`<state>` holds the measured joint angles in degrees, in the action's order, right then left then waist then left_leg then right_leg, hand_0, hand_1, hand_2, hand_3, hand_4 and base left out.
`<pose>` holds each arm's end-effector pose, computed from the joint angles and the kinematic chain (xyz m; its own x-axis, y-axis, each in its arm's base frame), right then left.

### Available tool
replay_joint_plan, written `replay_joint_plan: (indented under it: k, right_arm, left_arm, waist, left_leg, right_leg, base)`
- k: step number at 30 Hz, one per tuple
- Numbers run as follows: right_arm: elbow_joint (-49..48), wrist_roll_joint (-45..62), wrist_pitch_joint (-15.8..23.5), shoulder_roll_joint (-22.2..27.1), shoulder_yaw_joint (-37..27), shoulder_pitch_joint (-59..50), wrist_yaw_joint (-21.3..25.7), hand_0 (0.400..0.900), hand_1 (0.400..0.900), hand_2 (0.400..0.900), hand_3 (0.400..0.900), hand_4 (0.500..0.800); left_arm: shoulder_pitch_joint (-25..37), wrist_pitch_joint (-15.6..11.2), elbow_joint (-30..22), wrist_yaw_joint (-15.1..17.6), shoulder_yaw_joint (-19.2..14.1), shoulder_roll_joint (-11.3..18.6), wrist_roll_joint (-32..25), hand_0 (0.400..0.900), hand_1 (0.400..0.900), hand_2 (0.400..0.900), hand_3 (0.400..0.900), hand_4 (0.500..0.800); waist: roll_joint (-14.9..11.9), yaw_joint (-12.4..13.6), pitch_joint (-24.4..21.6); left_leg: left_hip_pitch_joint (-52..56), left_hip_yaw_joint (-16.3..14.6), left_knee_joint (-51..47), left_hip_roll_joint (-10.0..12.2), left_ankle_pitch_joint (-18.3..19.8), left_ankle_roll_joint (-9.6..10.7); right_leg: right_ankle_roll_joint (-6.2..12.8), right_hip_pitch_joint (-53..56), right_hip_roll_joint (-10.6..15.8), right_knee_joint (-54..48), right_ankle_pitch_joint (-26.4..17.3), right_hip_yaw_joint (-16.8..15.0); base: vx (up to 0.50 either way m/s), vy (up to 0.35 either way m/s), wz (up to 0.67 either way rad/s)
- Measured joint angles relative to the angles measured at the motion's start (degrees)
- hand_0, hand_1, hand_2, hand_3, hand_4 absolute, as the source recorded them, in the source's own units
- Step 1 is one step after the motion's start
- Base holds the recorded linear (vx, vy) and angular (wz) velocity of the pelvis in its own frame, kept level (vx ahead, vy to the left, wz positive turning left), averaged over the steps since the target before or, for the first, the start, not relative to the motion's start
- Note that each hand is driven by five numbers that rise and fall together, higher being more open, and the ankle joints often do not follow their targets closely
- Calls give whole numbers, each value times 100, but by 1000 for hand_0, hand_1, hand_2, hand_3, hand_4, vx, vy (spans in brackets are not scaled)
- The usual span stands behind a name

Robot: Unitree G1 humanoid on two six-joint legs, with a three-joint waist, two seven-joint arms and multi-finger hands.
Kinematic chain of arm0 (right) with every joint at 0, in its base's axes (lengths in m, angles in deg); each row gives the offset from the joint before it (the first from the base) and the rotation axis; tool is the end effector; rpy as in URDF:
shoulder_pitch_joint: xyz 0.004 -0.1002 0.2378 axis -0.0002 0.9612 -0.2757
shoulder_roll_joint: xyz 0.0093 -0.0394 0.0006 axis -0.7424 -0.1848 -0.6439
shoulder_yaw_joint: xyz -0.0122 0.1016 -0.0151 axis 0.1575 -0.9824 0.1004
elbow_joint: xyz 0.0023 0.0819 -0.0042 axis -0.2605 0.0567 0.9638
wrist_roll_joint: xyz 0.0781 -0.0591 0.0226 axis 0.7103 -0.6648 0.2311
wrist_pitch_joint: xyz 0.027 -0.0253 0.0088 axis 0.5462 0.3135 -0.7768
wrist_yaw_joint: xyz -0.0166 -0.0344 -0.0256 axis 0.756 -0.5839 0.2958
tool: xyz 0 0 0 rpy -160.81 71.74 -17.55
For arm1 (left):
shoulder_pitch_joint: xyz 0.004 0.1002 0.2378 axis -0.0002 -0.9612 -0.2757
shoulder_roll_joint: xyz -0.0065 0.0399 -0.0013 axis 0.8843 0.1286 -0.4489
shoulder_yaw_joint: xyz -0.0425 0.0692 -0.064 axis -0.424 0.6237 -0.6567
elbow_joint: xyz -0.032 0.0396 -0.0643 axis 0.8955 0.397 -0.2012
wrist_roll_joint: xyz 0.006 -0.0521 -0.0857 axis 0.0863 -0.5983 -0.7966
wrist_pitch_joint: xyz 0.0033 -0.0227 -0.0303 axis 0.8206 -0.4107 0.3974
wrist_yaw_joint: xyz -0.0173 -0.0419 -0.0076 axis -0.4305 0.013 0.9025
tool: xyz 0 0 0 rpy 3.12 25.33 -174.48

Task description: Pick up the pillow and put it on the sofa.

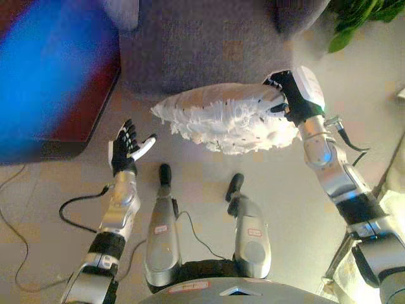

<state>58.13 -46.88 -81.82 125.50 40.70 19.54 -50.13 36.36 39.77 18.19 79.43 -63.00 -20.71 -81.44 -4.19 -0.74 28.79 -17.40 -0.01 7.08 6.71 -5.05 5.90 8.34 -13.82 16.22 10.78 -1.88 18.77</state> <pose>0.2678 -0.2122 0.1286 0.9407 0.1653 0.2963 0.1586 0.5577 -0.8147 0.2237 0.2149 0.0143 0.9363 0.3336 -0.1095 -0.3298 0.9426 0.0522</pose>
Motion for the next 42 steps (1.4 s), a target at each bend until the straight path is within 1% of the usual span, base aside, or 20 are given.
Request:
replay_joint_plan:
  k: [2, 4, 6, 8, 10, 14, 18, 20, 23, 25, 28, 29, 31, 33, 35, 36, 37, 38, 40, 42]
  right_arm:
    - [-360, -4, 61, -58, -270, 289, -135, 400, 400, 400, 400, 500]
    - [-542, -2, 159, -142, -427, 466, -210, 400, 400, 400, 400, 500]
    - [-755, -15, 168, -147, -583, 568, -341, 400, 400, 400, 400, 500]
    - [-874, -14, 276, -166, -707, 679, -344, 400, 400, 400, 400, 500]
    - [-932, -9, 398, -167, -899, 776, -343, 400, 400, 400, 400, 500]
    - [-930, 255, 406, -168, -1156, 840, -341, 400, 400, 400, 400, 500]
    - [-823, 708, 460, -168, -1273, 822, -330, 400, 400, 400, 400, 500]
    - [-598, 950, 490, -105, -1266, 767, -332, 400, 400, 400, 400, 500]
    - [263, 1329, 490, 41, -1119, 242, -330, 400, 400, 400, 400, 500]
    - [717, 1531, 480, 147, -977, -82, -316, 400, 400, 400, 400, 500]
    - [1766, 1848, 453, 609, -188, -1062, -313, 400, 400, 400, 400, 500]
    - [2128, 1936, 432, 704, -4, -1360, -315, 400, 400, 400, 400, 500]
    - [3099, 2156, 406, 717, 324, -2112, -300, 400, 400, 400, 400, 500]
    - [4155, 2291, 341, 754, 878, -3013, -261, 400, 400, 400, 400, 500]
    - [5072, 2403, 320, 808, 1301, -3708, -248, 400, 400, 400, 400, 500]
    - [5375, 2410, 308, 822, 1307, -3885, -244, 498, 498, 498, 498, 559]
    - [5843, 2424, 351, 820, 1452, -4137, -241, 900, 900, 900, 900, 800]
    - [6229, 2421, 293, 825, 1611, -4410, -262, 900, 900, 900, 900, 800]
    - [6612, 2416, 264, 825, 1658, -4627, -270, 900, 900, 900, 900, 800]
    - [6774, 2415, 196, 825, 1646, -4829, -270, 900, 900, 900, 900, 800]
  left_arm:
    - [-108, 13, -26, -124, -210, -37, 104, 900, 900, 900, 900, 800]
    - [-96, 11, -46, -164, -368, -33, 184, 900, 900, 900, 900, 800]
    - [-204, 45, -71, -234, -534, -110, 325, 900, 900, 900, 900, 800]
    - [-354, 50, -98, -284, -632, -148, 434, 900, 900, 900, 900, 800]
    - [-507, 63, -97, -324, -640, -168, 507, 900, 900, 900, 900, 800]
    - [-772, 120, -97, -453, -626, -308, 533, 900, 900, 900, 900, 800]
    - [-983, 159, -96, -598, -624, -333, 530, 900, 900, 900, 900, 800]
    - [-1082, 189, -97, -676, -634, -335, 517, 900, 900, 900, 900, 800]
    - [-1205, 211, -95, -773, -649, -286, 472, 900, 900, 900, 900, 800]
    - [-1290, 216, -97, -821, -641, -246, 425, 900, 900, 900, 900, 800]
    - [-1389, 217, -97, -883, -644, -195, 252, 900, 900, 900, 900, 800]
    - [-1402, 216, -97, -928, -639, -187, 191, 900, 900, 900, 900, 800]
    - [-1443, 203, -98, -972, -580, -142, 30, 900, 900, 900, 900, 800]
    - [-1395, 183, -99, -1006, -504, -66, -87, 900, 900, 900, 900, 800]
    - [-1338, 167, -99, -1041, -407, 25, -207, 900, 900, 900, 900, 800]
    - [-1313, 163, -107, -1050, -345, 76, -247, 900, 900, 900, 900, 800]
    - [-1241, 153, -107, -1064, -302, 100, -252, 900, 900, 900, 900, 800]
    - [-1192, 128, -108, -1071, -281, 105, -255, 900, 900, 900, 900, 800]
    - [-1121, 109, -112, -1110, -258, 225, -270, 900, 900, 900, 900, 800]
    - [-1089, 104, -152, -1160, -247, 355, -325, 900, 900, 900, 900, 800]
  waist:
    - [-29, 22, -77]
    - [-117, 5, -203]
    - [-144, 95, -262]
    - [-192, 121, -534]
    - [-231, 100, -848]
    - [-321, 101, -1290]
    - [-459, 176, -1460]
    - [-531, 275, -1519]
    - [-621, 317, -1583]
    - [-629, 434, -1601]
    - [-624, 458, -1604]
    - [-624, 521, -1604]
    - [-620, 705, -1603]
    - [-613, 856, -1600]
    - [-584, 1001, -1582]
    - [-558, 1182, -1559]
    - [-535, 1292, -1542]
    - [-493, 1348, -1514]
    - [-463, 1557, -1464]
    - [-446, 1623, -1427]
  left_leg:
    - [261, -66, -167, -10, -18, -5]
    - [515, -134, -340, -13, -16, -1]
    - [892, -281, -548, -11, -20, -1]
    - [1069, -410, -734, -25, -20, 3]
    - [1145, -447, -862, -19, -35, 20]
    - [1292, -385, -1039, 31, -58, 66]
    - [1397, -371, -1105, 73, -67, 95]
    - [1416, -364, -1111, 72, -67, 102]
    - [1388, -299, -1110, 98, -97, 133]
    - [1333, -268, -1108, 115, -114, 141]
    - [1119, -126, -1087, 114, -192, 141]
    - [1030, -74, -1075, 113, -209, 145]
    - [892, 5, -1054, 122, -242, 157]
    - [710, 80, -1013, 136, -268, 172]
    - [514, 244, -997, 136, -310, 175]
    - [435, 306, -991, 126, -327, 176]
    - [368, 372, -990, 118, -343, 175]
    - [313, 451, -990, 106, -362, 168]
    - [255, 547, -990, 74, -376, 161]
    - [212, 629, -990, 58, -396, 162]
  right_leg:
    - [34, 344, -45, -369, -148, 25]
    - [50, 582, -73, -638, -214, 39]
    - [69, 878, -96, -859, -326, 30]
    - [81, 1032, -108, -1091, -376, 39]
    - [89, 1107, -148, -1246, -412, 43]
    - [90, 1317, -244, -1460, -413, 151]
    - [90, 1456, -304, -1545, -412, 204]
    - [90, 1496, -314, -1565, -412, 220]
    - [90, 1514, -343, -1566, -411, 235]
    - [82, 1488, -361, -1569, -405, 238]
    - [68, 1376, -386, -1569, -415, 327]
    - [67, 1333, -396, -1569, -416, 347]
    - [58, 1246, -428, -1569, -422, 384]
    - [44, 1125, -454, -1571, -432, 413]
    - [44, 1036, -467, -1572, -432, 552]
    - [44, 1000, -466, -1574, -430, 584]
    - [44, 984, -468, -1574, -429, 650]
    - [44, 984, -459, -1574, -429, 711]
    - [50, 993, -446, -1576, -426, 757]
    - [50, 1006, -443, -1576, -425, 850]
  base:
    - [109, 43, -14]
    - [101, 66, -30]
    - [84, 64, -30]
    - [49, 43, -5]
    - [27, 7, 10]
    - [85, -39, 16]
    - [42, -23, 7]
    - [24, -36, 13]
    - [12, -43, 13]
    - [22, -70, 21]
    - [-1, -55, 21]
    - [-21, -56, 25]
    - [-37, -52, 26]
    - [-31, -52, 25]
    - [-3, -49, 31]
    - [22, -44, 36]
    - [61, -21, 27]
    - [75, -19, 17]
    - [73, -13, 16]
    - [35, 7, 9]
